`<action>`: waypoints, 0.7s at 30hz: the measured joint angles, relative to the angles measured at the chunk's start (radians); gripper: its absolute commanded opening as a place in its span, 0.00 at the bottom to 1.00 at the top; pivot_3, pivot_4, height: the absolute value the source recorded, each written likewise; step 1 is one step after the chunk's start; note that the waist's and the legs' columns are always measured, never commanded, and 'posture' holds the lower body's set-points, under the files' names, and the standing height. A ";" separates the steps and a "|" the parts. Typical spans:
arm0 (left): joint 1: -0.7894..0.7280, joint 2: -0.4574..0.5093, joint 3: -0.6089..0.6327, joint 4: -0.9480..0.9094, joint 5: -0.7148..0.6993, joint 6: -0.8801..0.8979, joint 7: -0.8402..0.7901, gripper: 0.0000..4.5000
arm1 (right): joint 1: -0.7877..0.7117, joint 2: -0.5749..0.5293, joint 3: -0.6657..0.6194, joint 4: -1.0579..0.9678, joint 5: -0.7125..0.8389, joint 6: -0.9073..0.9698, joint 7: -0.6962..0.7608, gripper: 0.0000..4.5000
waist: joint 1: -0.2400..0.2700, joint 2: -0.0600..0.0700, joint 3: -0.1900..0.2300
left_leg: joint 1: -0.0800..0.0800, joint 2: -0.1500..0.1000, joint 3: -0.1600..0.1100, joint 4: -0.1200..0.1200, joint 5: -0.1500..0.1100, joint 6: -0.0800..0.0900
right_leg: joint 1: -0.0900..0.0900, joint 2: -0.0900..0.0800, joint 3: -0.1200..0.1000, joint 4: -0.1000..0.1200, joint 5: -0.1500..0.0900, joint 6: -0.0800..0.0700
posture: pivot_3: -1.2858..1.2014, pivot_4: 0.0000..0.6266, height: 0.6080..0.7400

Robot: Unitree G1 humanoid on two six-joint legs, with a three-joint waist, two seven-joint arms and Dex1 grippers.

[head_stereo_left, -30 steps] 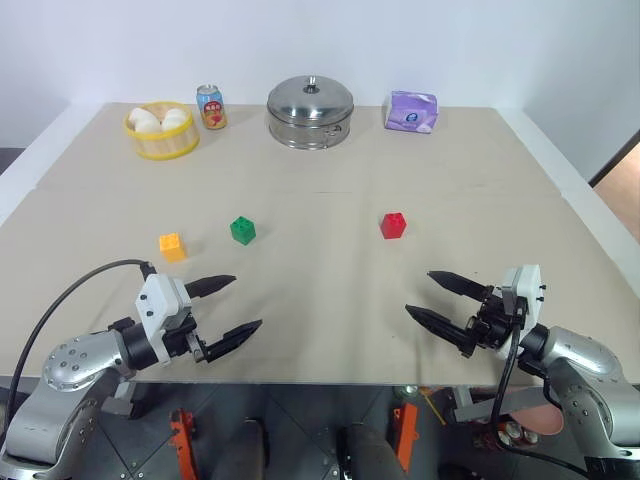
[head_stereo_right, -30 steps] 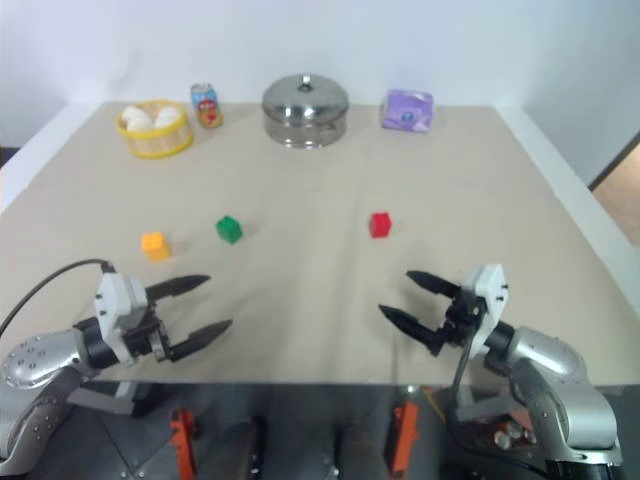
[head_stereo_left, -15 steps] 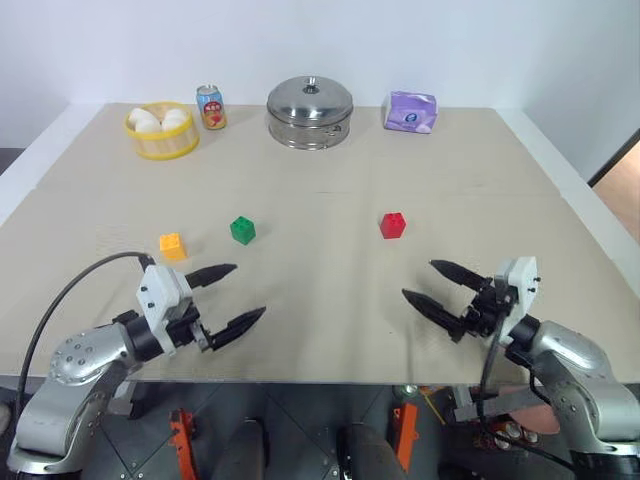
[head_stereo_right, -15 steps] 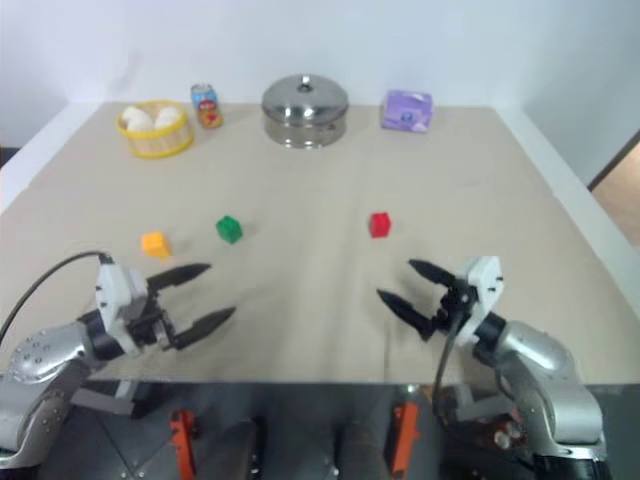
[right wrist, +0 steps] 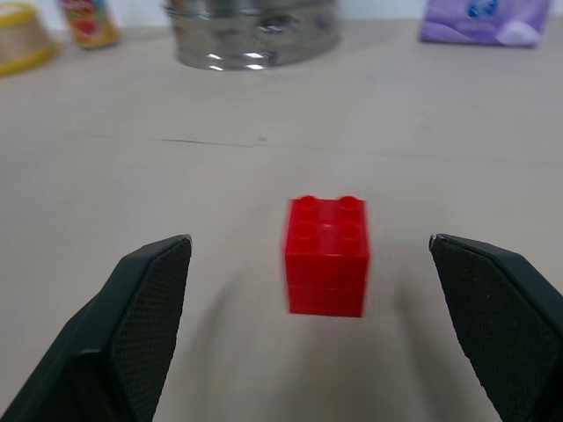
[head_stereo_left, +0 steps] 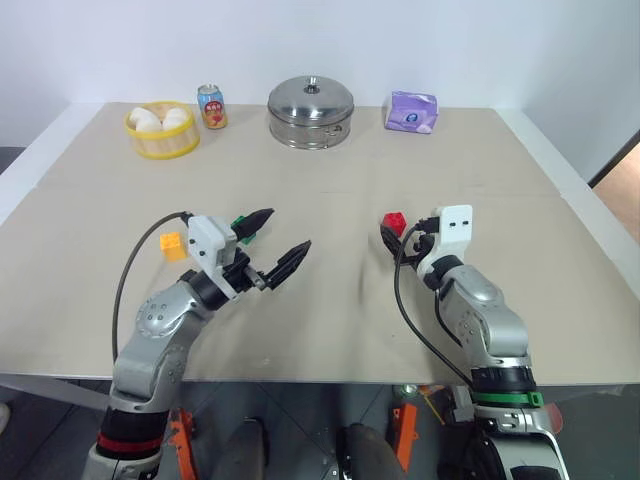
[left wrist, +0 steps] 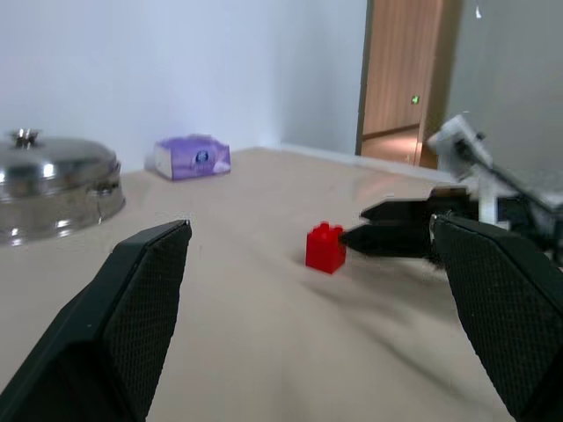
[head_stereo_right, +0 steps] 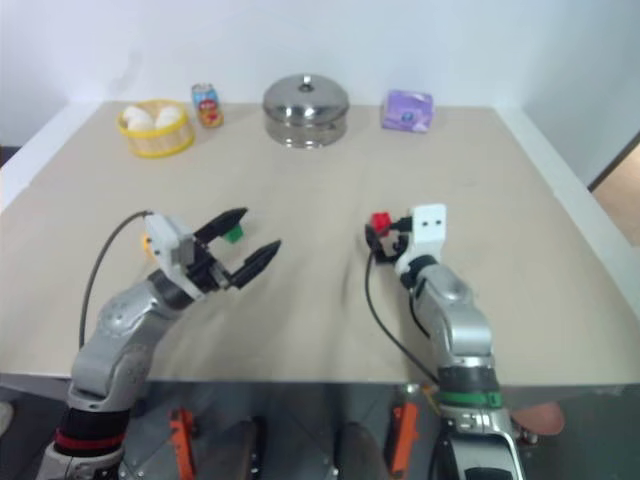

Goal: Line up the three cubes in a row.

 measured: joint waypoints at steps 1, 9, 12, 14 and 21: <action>-0.014 -0.010 -0.003 0.023 0.011 -0.012 0.001 1.00 | -0.012 0.011 -0.001 0.030 -0.009 -0.011 -0.014 0.99 | 0.000 0.000 0.000 | 0.000 0.000 0.000 0.000 0.000 0.000 | 0.000 0.001 0.000 0.000 0.000 0.000 | 0.52 0.24 0.99; -0.043 -0.037 -0.033 0.074 0.045 -0.055 -0.003 1.00 | -0.072 0.043 -0.001 0.182 -0.044 -0.093 -0.021 0.99 | -0.002 0.000 0.000 | 0.000 0.002 0.000 0.000 0.000 0.000 | 0.000 0.006 0.005 0.000 0.001 0.000 | 0.52 0.24 0.99; -0.060 -0.049 -0.034 0.091 0.053 -0.064 -0.001 1.00 | -0.113 0.059 0.000 0.277 -0.061 -0.141 -0.022 0.99 | -0.003 0.000 0.000 | 0.001 0.002 0.000 0.000 0.000 0.001 | 0.000 0.007 0.007 0.000 0.001 0.000 | 0.52 0.24 0.99; -0.063 -0.055 -0.035 0.097 0.057 -0.065 -0.001 1.00 | -0.148 0.071 -0.001 0.352 -0.069 -0.175 -0.023 0.99 | -0.003 0.000 0.000 | 0.001 0.002 0.000 0.000 0.000 0.001 | 0.000 0.007 0.008 0.000 0.001 0.000 | 0.52 0.24 0.99; -0.066 -0.058 -0.034 0.098 0.061 -0.065 -0.001 1.00 | -0.191 0.089 -0.001 0.457 -0.085 -0.256 -0.023 0.57 | -0.004 0.000 0.000 | 0.001 0.002 0.000 -0.001 0.000 0.001 | 0.000 0.009 0.013 0.000 0.002 0.002 | 0.52 0.24 0.99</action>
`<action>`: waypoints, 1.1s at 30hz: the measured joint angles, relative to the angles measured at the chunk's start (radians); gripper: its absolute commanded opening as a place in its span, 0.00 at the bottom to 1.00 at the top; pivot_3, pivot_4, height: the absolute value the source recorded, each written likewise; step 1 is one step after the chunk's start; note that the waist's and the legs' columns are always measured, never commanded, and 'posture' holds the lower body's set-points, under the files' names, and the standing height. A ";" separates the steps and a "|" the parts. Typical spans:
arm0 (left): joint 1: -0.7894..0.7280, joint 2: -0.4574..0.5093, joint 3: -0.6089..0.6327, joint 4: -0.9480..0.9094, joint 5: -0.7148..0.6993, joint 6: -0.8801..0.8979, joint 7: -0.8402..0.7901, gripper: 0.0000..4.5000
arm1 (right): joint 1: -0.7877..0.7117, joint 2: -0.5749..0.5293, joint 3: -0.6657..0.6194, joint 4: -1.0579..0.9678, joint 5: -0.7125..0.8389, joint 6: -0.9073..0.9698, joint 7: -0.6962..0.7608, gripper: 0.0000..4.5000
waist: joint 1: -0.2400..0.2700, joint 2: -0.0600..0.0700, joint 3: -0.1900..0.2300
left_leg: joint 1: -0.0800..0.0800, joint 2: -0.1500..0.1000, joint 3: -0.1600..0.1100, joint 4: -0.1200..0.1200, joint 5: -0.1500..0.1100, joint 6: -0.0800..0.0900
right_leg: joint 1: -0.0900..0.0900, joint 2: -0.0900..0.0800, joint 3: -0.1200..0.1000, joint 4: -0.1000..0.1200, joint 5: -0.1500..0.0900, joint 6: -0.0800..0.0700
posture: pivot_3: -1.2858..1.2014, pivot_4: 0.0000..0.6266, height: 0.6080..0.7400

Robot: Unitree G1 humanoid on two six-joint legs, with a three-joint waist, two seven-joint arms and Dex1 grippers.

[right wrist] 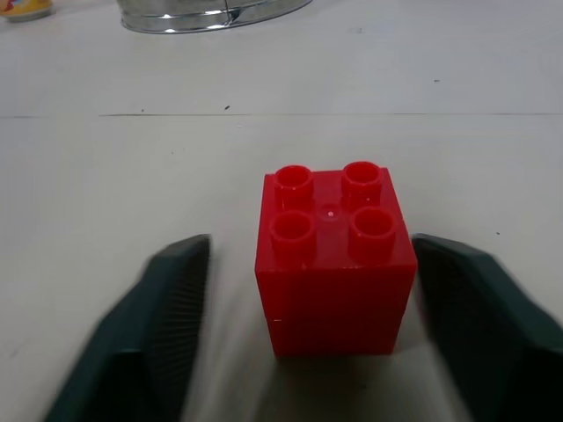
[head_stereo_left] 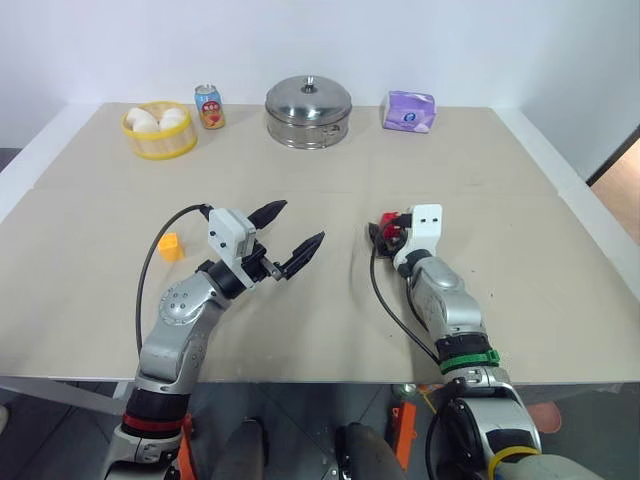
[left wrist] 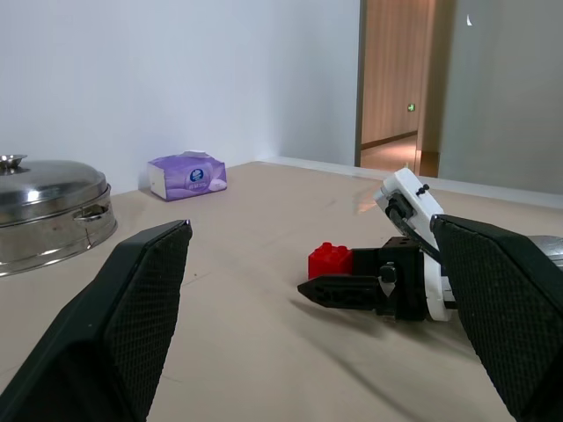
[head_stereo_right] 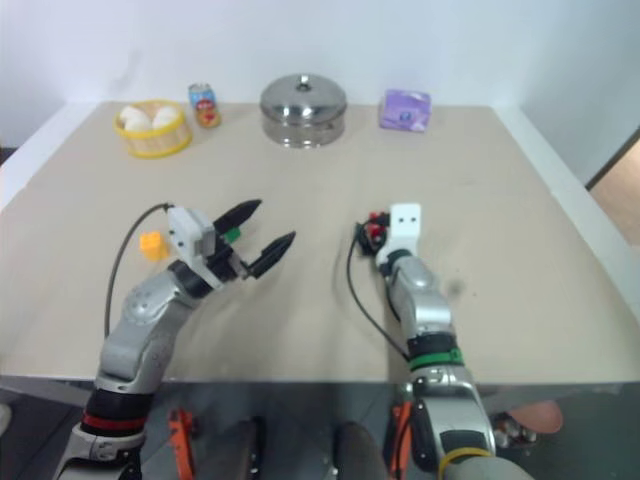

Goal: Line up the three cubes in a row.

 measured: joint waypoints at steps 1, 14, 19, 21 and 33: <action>0.000 0.000 0.000 0.000 0.000 0.000 0.000 1.00 | -0.003 0.000 0.000 0.007 -0.001 -0.005 0.001 0.50 | 0.000 0.000 0.000 | 0.000 0.000 0.000 0.000 0.000 0.000 | 0.000 0.000 0.000 0.000 0.000 0.000 | 0.52 0.24 0.99; 0.065 0.131 0.008 -0.036 -0.029 0.016 -0.109 1.00 | 0.025 -0.147 0.061 -0.121 0.126 0.018 0.513 0.29 | -0.003 0.000 0.000 | 0.000 0.001 0.000 -0.001 -0.001 0.001 | -0.001 0.001 0.001 0.000 -0.001 -0.001 | 0.52 0.24 0.99; 0.151 0.288 0.077 -0.087 -0.112 0.059 -0.226 1.00 | 0.028 -0.270 0.179 -0.173 0.198 0.005 0.988 0.29 | -0.005 0.000 0.000 | 0.001 0.002 0.000 -0.002 -0.001 0.002 | -0.001 0.002 0.001 0.000 -0.002 -0.003 | 0.52 0.24 0.99; 0.185 0.347 0.105 -0.104 -0.140 0.071 -0.274 1.00 | 0.004 -0.281 0.234 -0.131 0.191 -0.021 1.128 0.29 | -0.008 0.000 0.000 | 0.002 0.002 0.001 -0.002 -0.001 0.002 | -0.001 0.001 0.001 0.000 -0.002 -0.003 | 0.52 0.24 0.99; 0.280 0.467 0.147 -0.128 -0.169 0.068 -0.410 1.00 | -0.119 -0.247 0.355 0.221 0.052 -0.309 1.363 0.29 | -0.005 0.000 0.000 | 0.001 0.002 0.002 -0.001 -0.001 0.001 | -0.002 0.001 0.001 0.000 -0.003 -0.003 | 0.52 0.24 0.99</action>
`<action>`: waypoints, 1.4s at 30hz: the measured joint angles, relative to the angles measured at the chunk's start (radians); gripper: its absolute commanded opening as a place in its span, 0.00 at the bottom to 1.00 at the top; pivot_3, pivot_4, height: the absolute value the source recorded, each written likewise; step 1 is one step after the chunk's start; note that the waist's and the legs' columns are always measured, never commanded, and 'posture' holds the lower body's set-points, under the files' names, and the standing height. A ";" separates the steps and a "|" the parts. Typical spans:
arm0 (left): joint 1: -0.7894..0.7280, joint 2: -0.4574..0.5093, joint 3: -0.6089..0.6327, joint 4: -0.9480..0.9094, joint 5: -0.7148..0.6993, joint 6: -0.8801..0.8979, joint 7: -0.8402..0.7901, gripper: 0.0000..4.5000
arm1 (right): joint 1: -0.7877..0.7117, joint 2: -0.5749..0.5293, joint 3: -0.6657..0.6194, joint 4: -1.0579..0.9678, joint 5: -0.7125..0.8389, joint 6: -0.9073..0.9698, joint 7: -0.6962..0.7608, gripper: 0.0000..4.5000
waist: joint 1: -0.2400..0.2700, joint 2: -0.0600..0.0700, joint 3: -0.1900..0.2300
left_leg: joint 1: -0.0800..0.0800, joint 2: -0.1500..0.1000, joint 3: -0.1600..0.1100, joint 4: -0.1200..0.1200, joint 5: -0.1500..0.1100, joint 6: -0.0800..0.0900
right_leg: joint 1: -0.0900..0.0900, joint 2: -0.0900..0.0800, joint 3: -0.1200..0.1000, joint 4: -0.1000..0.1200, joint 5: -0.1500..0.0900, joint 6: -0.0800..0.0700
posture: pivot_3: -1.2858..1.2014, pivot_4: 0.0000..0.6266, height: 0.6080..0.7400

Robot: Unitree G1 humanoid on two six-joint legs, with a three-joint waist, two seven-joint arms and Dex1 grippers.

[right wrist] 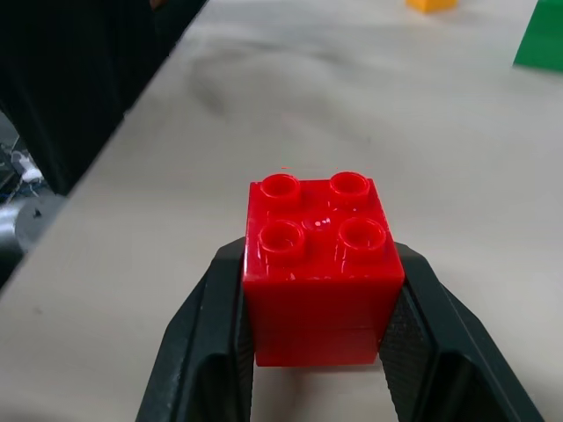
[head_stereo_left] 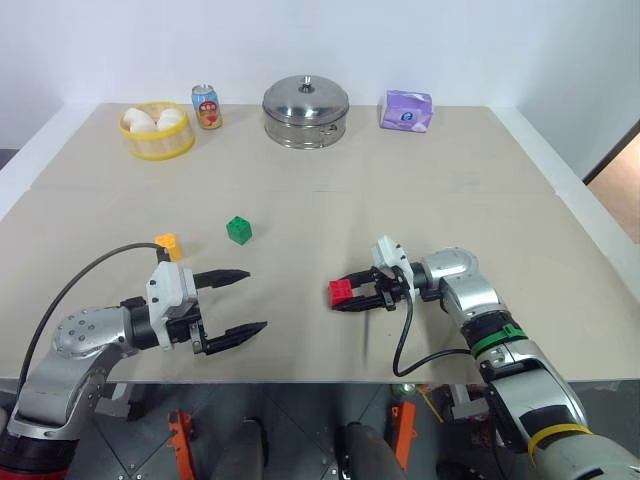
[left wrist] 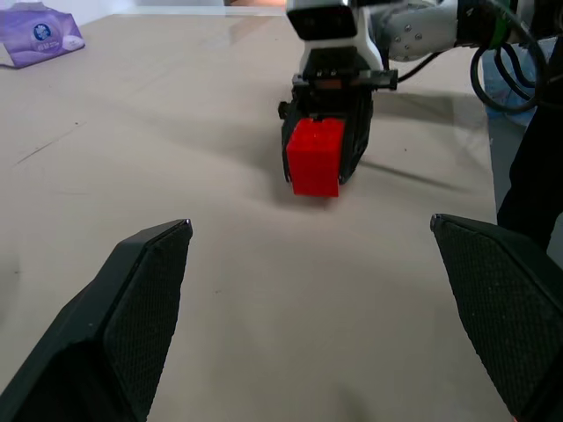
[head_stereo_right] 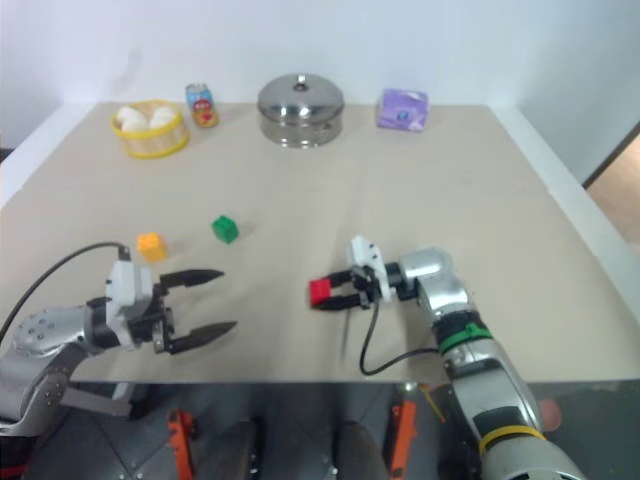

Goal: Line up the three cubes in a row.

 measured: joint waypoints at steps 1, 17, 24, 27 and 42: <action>0.001 0.000 0.006 0.000 0.000 0.000 0.000 1.00 | -0.014 0.005 0.000 0.031 -0.009 -0.027 0.003 0.29 | 0.000 0.000 0.000 | 0.000 0.000 0.000 0.000 0.000 0.000 | 0.000 0.000 0.000 0.000 0.000 0.000 | 0.52 0.24 0.99; 0.000 -0.013 0.023 -0.006 0.000 0.011 0.058 1.00 | -0.033 0.004 0.041 0.074 0.002 -0.093 0.013 0.99 | 0.000 0.000 0.000 | 0.001 0.000 0.000 0.000 0.000 0.000 | 0.000 0.000 0.000 0.000 0.000 0.000 | 0.52 0.24 0.99; -0.090 -0.205 0.059 0.006 0.028 0.111 0.403 1.00 | -0.034 -0.008 -0.015 -0.176 0.145 0.102 0.003 0.99 | 0.005 0.000 0.000 | 0.001 0.000 0.000 0.000 0.000 0.000 | 0.001 0.000 0.000 0.001 0.002 0.002 | 0.52 0.24 0.99; -0.090 -0.237 0.047 0.014 0.086 0.117 0.484 1.00 | -0.034 -0.005 -0.046 -0.265 0.172 0.181 -0.021 0.99 | 0.005 0.000 0.000 | 0.001 0.000 -0.001 0.000 0.000 0.000 | 0.001 0.001 0.000 0.001 0.002 0.002 | 0.52 0.24 0.99; -0.464 -0.141 -0.079 0.538 0.294 0.130 0.387 1.00 | -0.093 0.099 -0.056 -0.311 0.137 0.254 -0.253 0.99 | 0.006 0.000 0.000 | 0.000 0.000 -0.001 0.001 0.001 -0.002 | 0.000 0.002 0.000 0.001 0.005 0.007 | 0.52 0.24 0.99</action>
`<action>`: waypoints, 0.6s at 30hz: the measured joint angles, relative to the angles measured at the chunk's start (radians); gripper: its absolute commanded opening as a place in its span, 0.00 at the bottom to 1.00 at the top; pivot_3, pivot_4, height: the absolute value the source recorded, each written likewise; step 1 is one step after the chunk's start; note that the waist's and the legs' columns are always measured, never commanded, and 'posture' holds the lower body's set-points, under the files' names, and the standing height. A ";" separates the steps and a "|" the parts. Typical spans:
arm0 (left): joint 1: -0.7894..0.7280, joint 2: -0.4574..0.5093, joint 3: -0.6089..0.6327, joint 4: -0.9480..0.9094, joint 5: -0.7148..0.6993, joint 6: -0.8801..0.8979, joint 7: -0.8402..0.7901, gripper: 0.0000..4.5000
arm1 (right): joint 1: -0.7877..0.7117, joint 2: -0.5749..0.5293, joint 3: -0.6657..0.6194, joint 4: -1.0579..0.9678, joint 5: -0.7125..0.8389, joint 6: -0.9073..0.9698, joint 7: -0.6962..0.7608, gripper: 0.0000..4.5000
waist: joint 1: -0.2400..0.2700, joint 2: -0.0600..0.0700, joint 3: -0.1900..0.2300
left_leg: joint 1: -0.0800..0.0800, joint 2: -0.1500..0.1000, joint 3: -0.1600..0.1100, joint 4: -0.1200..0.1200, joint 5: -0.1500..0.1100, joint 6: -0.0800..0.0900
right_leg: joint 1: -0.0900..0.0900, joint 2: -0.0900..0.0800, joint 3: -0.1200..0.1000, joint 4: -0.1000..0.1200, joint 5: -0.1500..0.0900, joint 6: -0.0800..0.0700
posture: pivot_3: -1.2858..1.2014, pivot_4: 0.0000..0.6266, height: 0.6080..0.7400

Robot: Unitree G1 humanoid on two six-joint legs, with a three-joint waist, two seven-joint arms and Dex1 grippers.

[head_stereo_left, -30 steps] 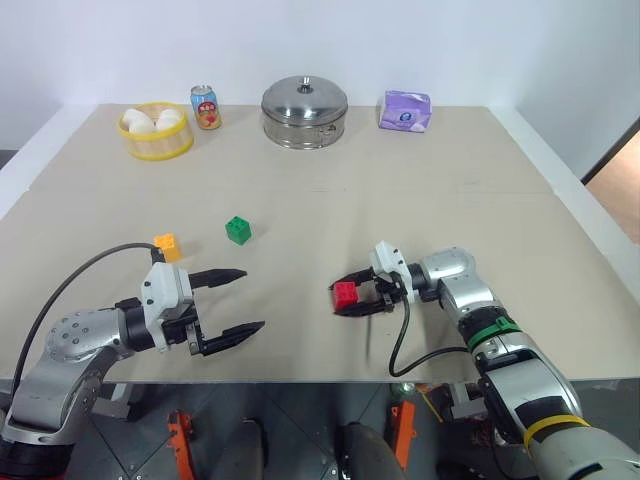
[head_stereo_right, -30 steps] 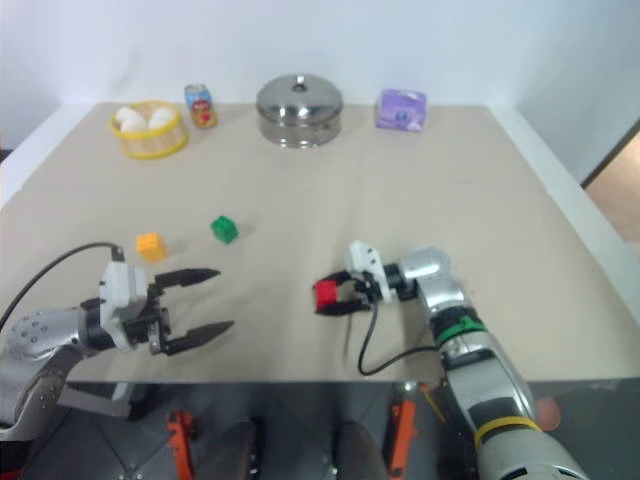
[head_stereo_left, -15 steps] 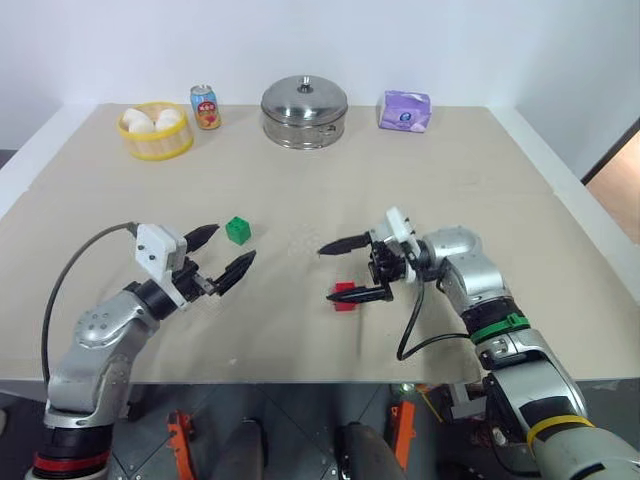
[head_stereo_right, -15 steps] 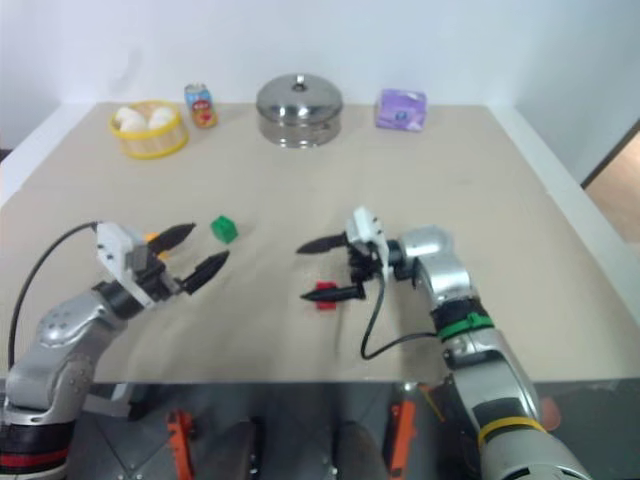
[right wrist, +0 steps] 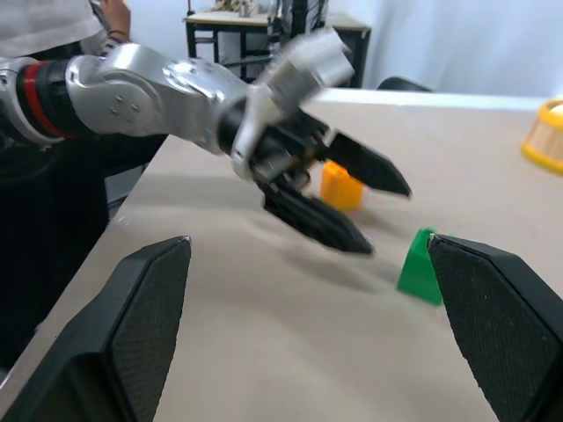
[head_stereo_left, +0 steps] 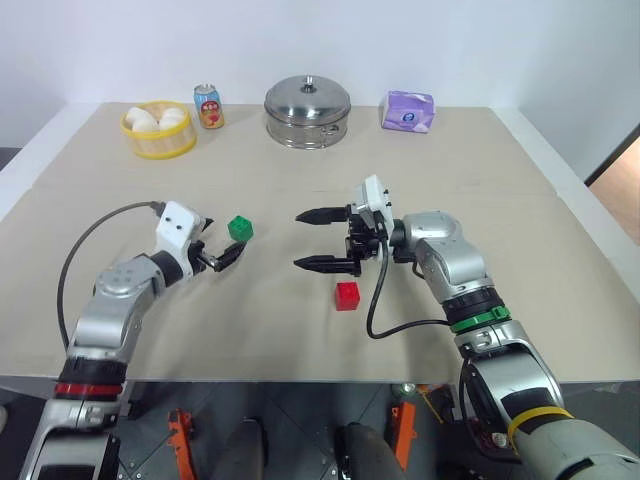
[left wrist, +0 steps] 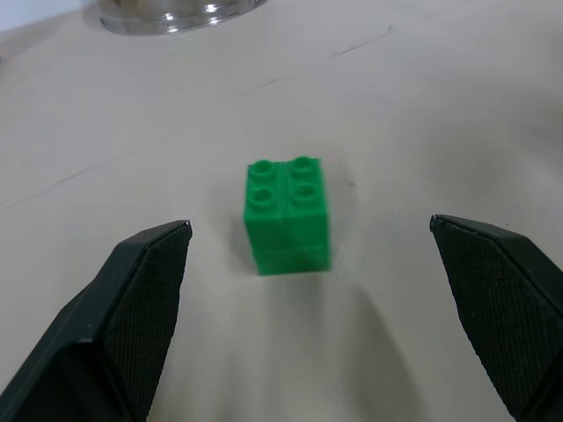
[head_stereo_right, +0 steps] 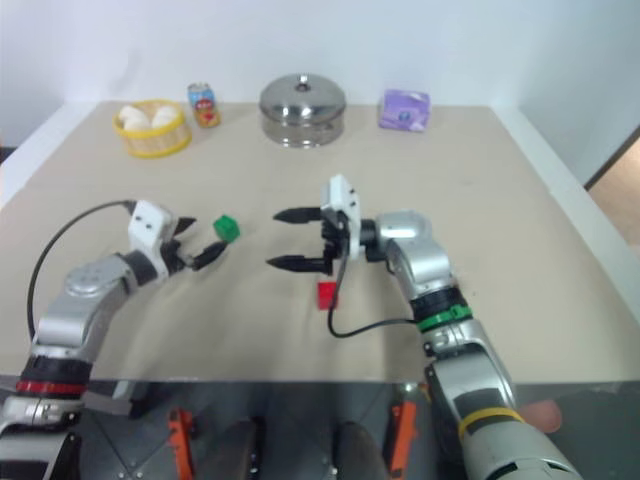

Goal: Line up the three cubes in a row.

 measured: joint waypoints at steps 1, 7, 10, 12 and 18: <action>-0.025 0.004 -0.011 0.037 0.015 -0.002 -0.011 1.00 | 0.000 0.001 -0.001 -0.001 -0.001 -0.001 -0.009 0.99 | 0.000 0.000 0.000 | 0.000 0.000 0.000 -0.001 0.000 0.000 | 0.000 0.000 0.000 0.000 0.000 0.000 | 0.52 0.24 0.99; -0.139 -0.024 -0.062 0.205 0.085 -0.018 -0.034 1.00 | -0.007 0.014 -0.041 0.019 -0.015 -0.021 -0.090 0.99 | 0.000 0.000 0.000 | 0.000 0.000 -0.001 -0.002 0.000 0.000 | -0.001 0.000 0.000 0.000 0.000 0.002 | 0.52 0.24 0.99; -0.177 -0.060 -0.078 0.258 0.101 -0.028 -0.039 1.00 | -0.015 0.020 -0.052 0.055 -0.039 -0.022 -0.147 0.99 | 0.000 0.000 0.000 | 0.000 0.000 -0.001 -0.002 0.000 0.000 | -0.001 0.000 0.000 0.000 0.000 0.002 | 0.52 0.24 0.99; -0.197 -0.076 -0.086 0.294 0.115 -0.043 -0.038 1.00 | -0.015 0.022 -0.065 0.073 -0.048 -0.022 -0.168 0.99 | 0.000 0.000 0.000 | 0.000 0.000 -0.001 -0.002 0.000 0.000 | -0.001 0.000 0.000 0.000 0.000 0.002 | 0.52 0.24 0.99; -0.227 -0.093 -0.094 0.362 0.136 -0.063 -0.039 1.00 | -0.015 0.025 -0.068 0.075 -0.060 -0.023 -0.185 0.99 | -0.002 0.000 0.000 | 0.000 0.000 -0.001 -0.003 0.000 0.000 | -0.001 0.000 0.000 0.000 0.001 0.002 | 0.52 0.24 0.99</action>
